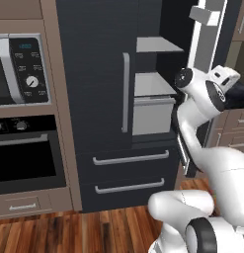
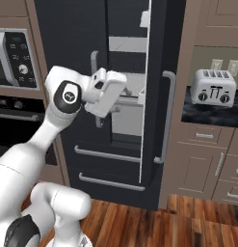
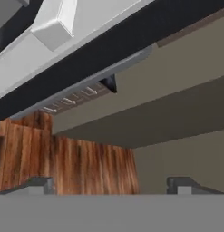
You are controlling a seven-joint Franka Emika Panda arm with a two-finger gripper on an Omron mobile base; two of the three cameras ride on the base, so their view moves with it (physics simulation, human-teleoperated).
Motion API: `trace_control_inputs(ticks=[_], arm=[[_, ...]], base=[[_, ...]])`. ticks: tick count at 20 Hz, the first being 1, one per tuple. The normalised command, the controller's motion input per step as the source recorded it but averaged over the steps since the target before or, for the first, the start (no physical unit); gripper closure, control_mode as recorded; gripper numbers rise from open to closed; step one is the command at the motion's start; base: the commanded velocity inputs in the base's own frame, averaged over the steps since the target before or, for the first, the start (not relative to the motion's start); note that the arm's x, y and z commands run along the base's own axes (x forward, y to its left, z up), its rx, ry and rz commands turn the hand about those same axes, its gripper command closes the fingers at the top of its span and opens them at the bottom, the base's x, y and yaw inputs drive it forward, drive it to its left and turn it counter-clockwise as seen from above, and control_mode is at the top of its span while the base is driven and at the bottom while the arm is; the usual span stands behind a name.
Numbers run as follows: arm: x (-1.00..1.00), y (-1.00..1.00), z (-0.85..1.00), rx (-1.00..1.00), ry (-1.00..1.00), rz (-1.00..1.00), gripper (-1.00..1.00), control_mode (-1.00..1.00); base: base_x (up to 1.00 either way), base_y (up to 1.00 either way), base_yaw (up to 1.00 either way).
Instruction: Place one of the steaks on the plate and the other in the bowl. Then place the bowl in the fridge.
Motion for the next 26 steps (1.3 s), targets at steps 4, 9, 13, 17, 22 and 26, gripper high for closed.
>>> trace_control_inputs(ticks=[4, 9, 13, 17, 22, 26], arm=[[-0.10, 1.00, 0.00, 0.29, -0.36, 0.00, -1.00, -1.00], [0.00, 1.00, 0.00, 0.32, -0.14, 0.06, -1.00, -1.00], [0.01, 1.00, 0.00, 0.28, 0.00, 0.10, -1.00, -1.00], [0.21, 0.86, 0.00, 0.32, 0.00, 0.08, -1.00, -1.00], [0.48, 0.58, 0.00, 0.35, 0.00, 0.09, -1.00, -1.00], [0.58, 0.00, 0.00, 0.26, -0.14, 0.15, -1.00, -1.00]], base=[[0.00, 0.00, 0.00], [0.00, 0.00, 0.00], [0.00, 0.00, 0.00], [0.00, 0.00, 0.00], [0.00, 0.00, 0.00], [0.00, 0.00, 0.00]])
